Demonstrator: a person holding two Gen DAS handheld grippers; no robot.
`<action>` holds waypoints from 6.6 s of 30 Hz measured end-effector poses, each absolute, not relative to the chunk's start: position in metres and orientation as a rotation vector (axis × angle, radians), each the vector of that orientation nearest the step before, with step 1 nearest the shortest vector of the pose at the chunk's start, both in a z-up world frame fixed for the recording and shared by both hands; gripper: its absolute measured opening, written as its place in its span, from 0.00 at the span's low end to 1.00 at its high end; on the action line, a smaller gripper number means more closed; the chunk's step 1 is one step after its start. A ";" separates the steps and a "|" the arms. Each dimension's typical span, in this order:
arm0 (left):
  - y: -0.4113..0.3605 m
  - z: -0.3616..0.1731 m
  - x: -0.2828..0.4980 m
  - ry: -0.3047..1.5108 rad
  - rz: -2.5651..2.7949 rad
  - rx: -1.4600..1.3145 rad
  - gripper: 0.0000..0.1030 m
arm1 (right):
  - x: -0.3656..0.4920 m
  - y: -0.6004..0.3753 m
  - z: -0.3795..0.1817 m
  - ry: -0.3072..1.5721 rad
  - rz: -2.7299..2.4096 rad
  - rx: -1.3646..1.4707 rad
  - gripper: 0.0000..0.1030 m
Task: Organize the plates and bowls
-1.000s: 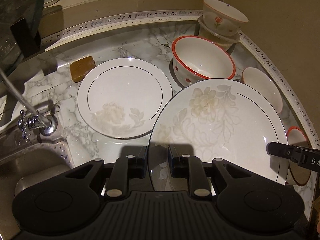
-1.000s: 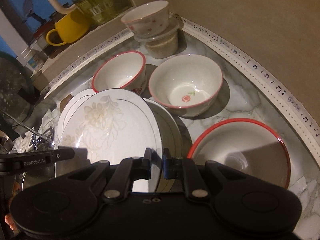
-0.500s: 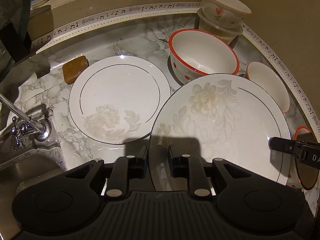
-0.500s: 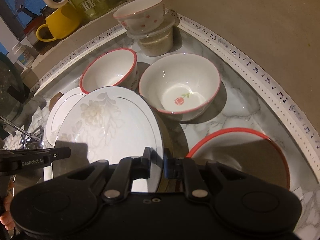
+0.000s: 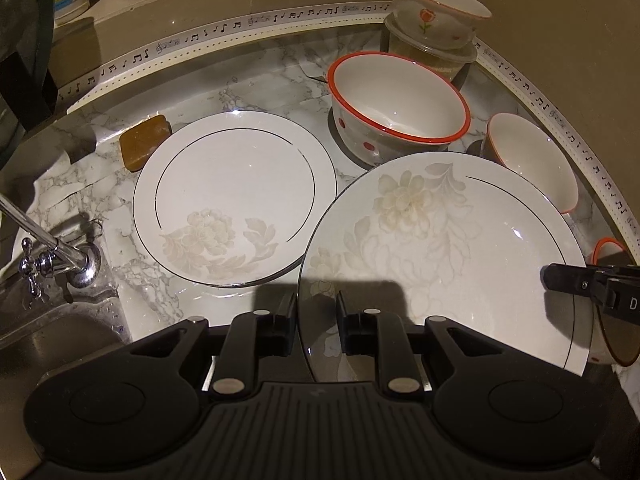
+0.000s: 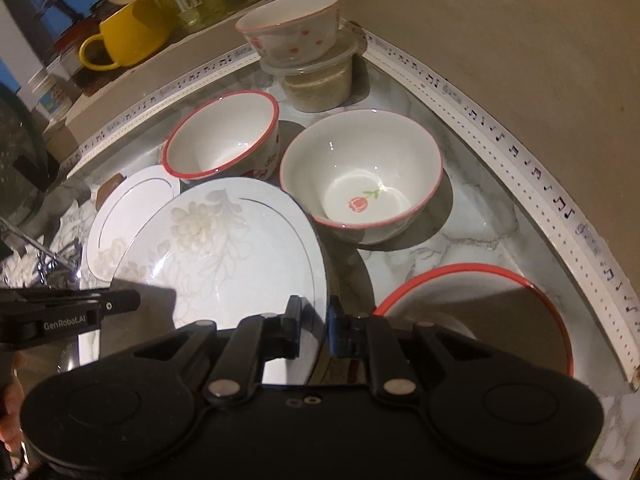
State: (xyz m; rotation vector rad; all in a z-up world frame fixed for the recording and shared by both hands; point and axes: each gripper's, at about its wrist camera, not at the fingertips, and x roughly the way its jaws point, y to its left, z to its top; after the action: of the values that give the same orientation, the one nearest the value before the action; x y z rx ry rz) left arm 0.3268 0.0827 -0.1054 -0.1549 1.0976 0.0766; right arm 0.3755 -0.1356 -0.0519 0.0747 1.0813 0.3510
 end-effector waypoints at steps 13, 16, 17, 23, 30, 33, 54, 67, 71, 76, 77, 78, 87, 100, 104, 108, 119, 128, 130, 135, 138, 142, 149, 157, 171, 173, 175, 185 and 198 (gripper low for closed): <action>0.085 -0.108 0.326 1.103 0.078 -0.172 0.19 | 0.382 -0.121 -0.039 1.042 0.388 -0.061 0.16; 0.086 -0.108 0.325 1.105 0.080 -0.186 0.19 | 0.383 -0.118 -0.040 1.042 0.361 -0.109 0.24; 0.086 -0.107 0.325 1.105 0.078 -0.189 0.19 | 0.384 -0.119 -0.041 1.046 0.357 -0.111 0.24; 0.103 -0.107 0.324 1.132 0.062 -0.314 0.19 | 0.395 -0.123 -0.046 1.058 0.337 -0.085 0.44; 0.108 -0.110 0.318 1.125 0.044 -0.380 0.19 | 0.406 -0.120 -0.056 1.097 0.339 -0.028 0.44; 0.106 -0.109 0.318 1.121 0.041 -0.363 0.19 | 0.408 -0.118 -0.058 1.112 0.364 -0.017 0.37; 0.109 -0.106 0.258 1.146 0.036 -0.318 0.19 | 0.349 -0.103 -0.058 1.116 0.423 -0.135 0.16; 0.105 -0.105 0.202 1.188 0.019 -0.330 0.19 | 0.295 -0.109 -0.058 1.140 0.444 -0.128 0.15; 0.104 -0.104 0.193 1.181 0.021 -0.334 0.19 | 0.285 -0.110 -0.057 1.144 0.442 -0.123 0.15; 0.100 -0.104 0.186 1.189 0.027 -0.318 0.19 | 0.276 -0.111 -0.056 1.154 0.431 -0.124 0.15; 0.100 -0.105 0.185 1.187 0.025 -0.317 0.19 | 0.276 -0.111 -0.056 1.155 0.429 -0.122 0.15; 0.100 -0.105 0.184 1.185 0.024 -0.319 0.19 | 0.275 -0.111 -0.056 1.158 0.426 -0.121 0.15; 0.101 -0.103 0.180 1.163 0.024 -0.305 0.19 | 0.276 -0.111 -0.054 1.161 0.420 -0.125 0.19; 0.119 -0.063 0.187 1.082 0.063 -0.245 0.20 | 0.286 -0.104 -0.015 1.069 0.455 -0.171 0.31; 0.128 -0.048 0.197 1.038 0.073 -0.254 0.38 | 0.296 -0.093 0.001 1.024 0.487 -0.165 0.37; 0.134 -0.031 0.206 0.972 0.092 -0.228 0.63 | 0.305 -0.078 0.013 0.980 0.537 -0.177 0.41; 0.150 -0.019 0.258 0.921 0.112 -0.185 0.75 | 0.341 -0.036 0.029 0.912 0.606 -0.154 0.86; 0.162 -0.036 0.307 0.876 0.158 -0.159 0.78 | 0.371 -0.011 0.007 0.959 0.633 -0.125 0.86; 0.164 -0.041 0.317 0.880 0.151 -0.159 0.78 | 0.375 -0.006 0.001 0.965 0.627 -0.141 0.86; 0.173 -0.055 0.342 0.913 0.150 -0.178 0.78 | 0.385 0.004 -0.014 0.988 0.626 -0.162 0.86; 0.179 -0.064 0.354 0.935 0.170 -0.184 0.78 | 0.391 0.010 -0.024 1.002 0.624 -0.163 0.84; 0.185 -0.077 0.367 0.955 0.175 -0.197 0.78 | 0.400 0.018 -0.038 1.016 0.615 -0.157 0.81; 0.184 -0.095 0.384 0.985 0.188 -0.141 0.78 | 0.416 0.028 -0.061 1.053 0.596 -0.138 0.71; 0.195 -0.112 0.394 1.000 0.198 -0.166 0.78 | 0.432 0.033 -0.081 1.082 0.578 -0.116 0.64; 0.200 -0.124 0.398 1.010 0.168 -0.221 0.56 | 0.440 0.043 -0.089 1.081 0.594 -0.094 0.47; 0.200 -0.124 0.398 1.012 0.169 -0.216 0.54 | 0.440 0.044 -0.090 1.078 0.595 -0.091 0.43; 0.200 -0.124 0.399 1.009 0.180 -0.216 0.50 | 0.441 0.044 -0.090 1.072 0.592 -0.087 0.41; 0.206 -0.122 0.394 0.994 0.218 -0.234 0.35 | 0.447 0.035 -0.091 1.071 0.541 -0.036 0.19; 0.205 -0.107 0.383 0.995 0.206 -0.240 0.34 | 0.433 0.028 -0.080 1.071 0.533 -0.005 0.17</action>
State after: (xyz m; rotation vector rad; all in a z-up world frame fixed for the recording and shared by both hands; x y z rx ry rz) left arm 0.3829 0.2049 -0.1070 -0.2401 0.9950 0.2063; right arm 0.4334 0.0279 -0.0805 -0.0053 1.0712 0.5325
